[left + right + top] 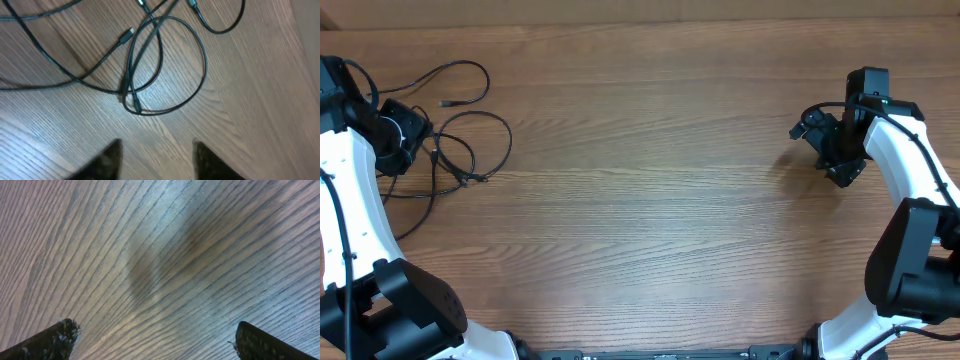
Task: Untangle cables
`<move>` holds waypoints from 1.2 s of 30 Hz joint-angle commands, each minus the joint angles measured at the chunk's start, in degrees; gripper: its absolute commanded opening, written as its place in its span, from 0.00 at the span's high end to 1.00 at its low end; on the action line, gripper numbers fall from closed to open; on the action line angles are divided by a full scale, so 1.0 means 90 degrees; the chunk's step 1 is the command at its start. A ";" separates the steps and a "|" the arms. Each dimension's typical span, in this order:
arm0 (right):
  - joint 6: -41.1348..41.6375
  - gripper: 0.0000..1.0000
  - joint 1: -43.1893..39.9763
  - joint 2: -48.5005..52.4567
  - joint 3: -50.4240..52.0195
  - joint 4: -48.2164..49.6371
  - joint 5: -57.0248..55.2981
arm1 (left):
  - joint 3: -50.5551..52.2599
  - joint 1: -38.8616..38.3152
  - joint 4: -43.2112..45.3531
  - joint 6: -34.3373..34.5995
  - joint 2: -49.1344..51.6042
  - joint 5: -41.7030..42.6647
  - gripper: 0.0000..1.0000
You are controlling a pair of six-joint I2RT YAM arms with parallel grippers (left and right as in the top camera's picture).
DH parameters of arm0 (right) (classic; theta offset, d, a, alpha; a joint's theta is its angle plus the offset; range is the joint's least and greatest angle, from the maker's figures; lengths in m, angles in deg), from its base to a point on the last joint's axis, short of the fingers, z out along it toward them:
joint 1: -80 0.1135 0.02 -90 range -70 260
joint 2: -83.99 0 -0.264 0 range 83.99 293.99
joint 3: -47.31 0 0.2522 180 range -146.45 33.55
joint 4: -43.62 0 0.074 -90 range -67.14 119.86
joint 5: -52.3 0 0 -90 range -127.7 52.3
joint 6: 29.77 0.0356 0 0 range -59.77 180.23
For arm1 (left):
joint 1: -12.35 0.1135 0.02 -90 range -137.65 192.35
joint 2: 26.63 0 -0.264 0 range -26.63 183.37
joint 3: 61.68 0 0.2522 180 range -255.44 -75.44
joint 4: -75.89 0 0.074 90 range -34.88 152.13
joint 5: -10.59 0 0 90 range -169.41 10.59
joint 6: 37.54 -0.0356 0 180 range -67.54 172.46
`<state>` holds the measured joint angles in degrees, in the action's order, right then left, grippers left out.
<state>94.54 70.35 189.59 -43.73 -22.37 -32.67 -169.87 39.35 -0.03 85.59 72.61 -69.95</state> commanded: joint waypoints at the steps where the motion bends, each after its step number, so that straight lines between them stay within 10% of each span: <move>1: -0.0002 0.00 -0.0007 -0.0053 0.0007 0.0017 -0.0080 | -0.0044 -0.0112 0.0024 -0.0073 0.0058 0.0049 0.80; 5: -0.0002 0.00 -0.0007 -0.0053 0.0007 0.0017 -0.0080 | -0.0007 -0.0260 0.0095 -0.0386 0.0075 -0.0126 0.93; 11: -0.0002 0.00 -0.0007 -0.0053 0.0007 0.0017 -0.0078 | -0.0007 -0.0355 0.0109 -0.0393 0.0192 -0.1052 0.44; 19: -0.0002 0.00 -0.0007 -0.0053 0.0007 0.0017 -0.0078 | -0.0007 -0.0347 0.0155 -0.0393 0.1010 -0.1593 0.42; 26: -0.0002 0.00 -0.0007 -0.0053 0.0007 0.0019 -0.0078 | -0.0007 -0.0335 0.0350 -0.0585 0.1838 -0.1600 0.56; 30: -0.0002 0.00 -0.0007 -0.0053 0.0007 0.0019 -0.0078 | -0.0010 -0.0214 0.0452 -0.0702 0.1914 -0.1722 0.95; 36: -0.0002 0.00 -0.0007 -0.0053 0.0007 0.0017 -0.0080 | -0.0039 0.0323 0.0454 -0.0627 0.1914 -0.1894 0.96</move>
<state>94.52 70.35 189.59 -43.73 -22.39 -32.67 -169.66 38.89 4.06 80.36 89.98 -84.58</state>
